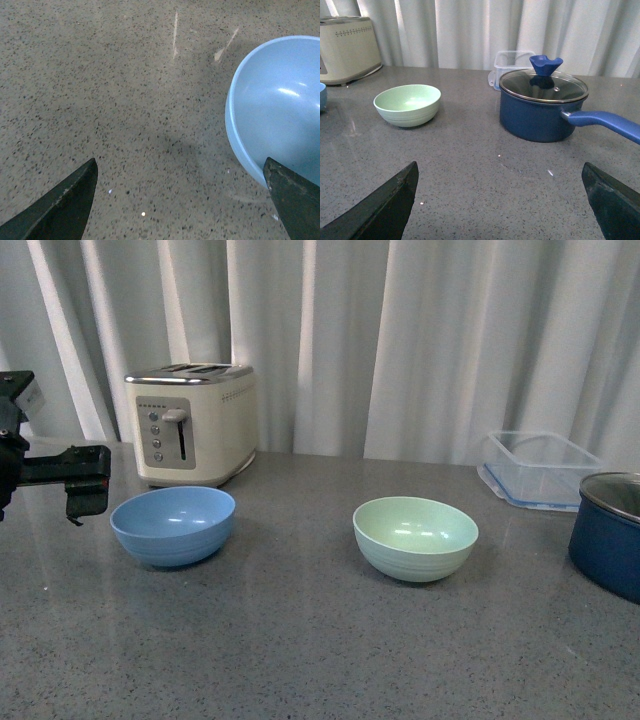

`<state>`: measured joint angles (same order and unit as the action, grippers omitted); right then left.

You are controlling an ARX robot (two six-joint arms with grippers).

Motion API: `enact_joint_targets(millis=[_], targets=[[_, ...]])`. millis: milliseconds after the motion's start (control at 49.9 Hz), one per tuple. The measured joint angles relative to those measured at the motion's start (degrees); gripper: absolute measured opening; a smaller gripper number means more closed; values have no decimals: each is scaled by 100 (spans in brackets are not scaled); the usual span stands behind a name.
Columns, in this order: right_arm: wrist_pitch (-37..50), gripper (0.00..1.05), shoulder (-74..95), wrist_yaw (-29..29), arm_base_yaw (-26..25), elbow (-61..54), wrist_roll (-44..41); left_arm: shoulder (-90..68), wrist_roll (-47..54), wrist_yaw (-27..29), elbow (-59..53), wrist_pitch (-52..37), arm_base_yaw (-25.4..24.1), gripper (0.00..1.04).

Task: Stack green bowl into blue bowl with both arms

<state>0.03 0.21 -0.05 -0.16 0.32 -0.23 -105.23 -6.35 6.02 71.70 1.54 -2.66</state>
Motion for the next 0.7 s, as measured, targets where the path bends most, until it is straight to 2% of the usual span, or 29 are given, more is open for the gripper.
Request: enact_joint_targets(millis=[701], targets=[[0, 95, 0, 0, 0, 0, 0, -1513, -168, 240, 1659, 367, 260, 98]])
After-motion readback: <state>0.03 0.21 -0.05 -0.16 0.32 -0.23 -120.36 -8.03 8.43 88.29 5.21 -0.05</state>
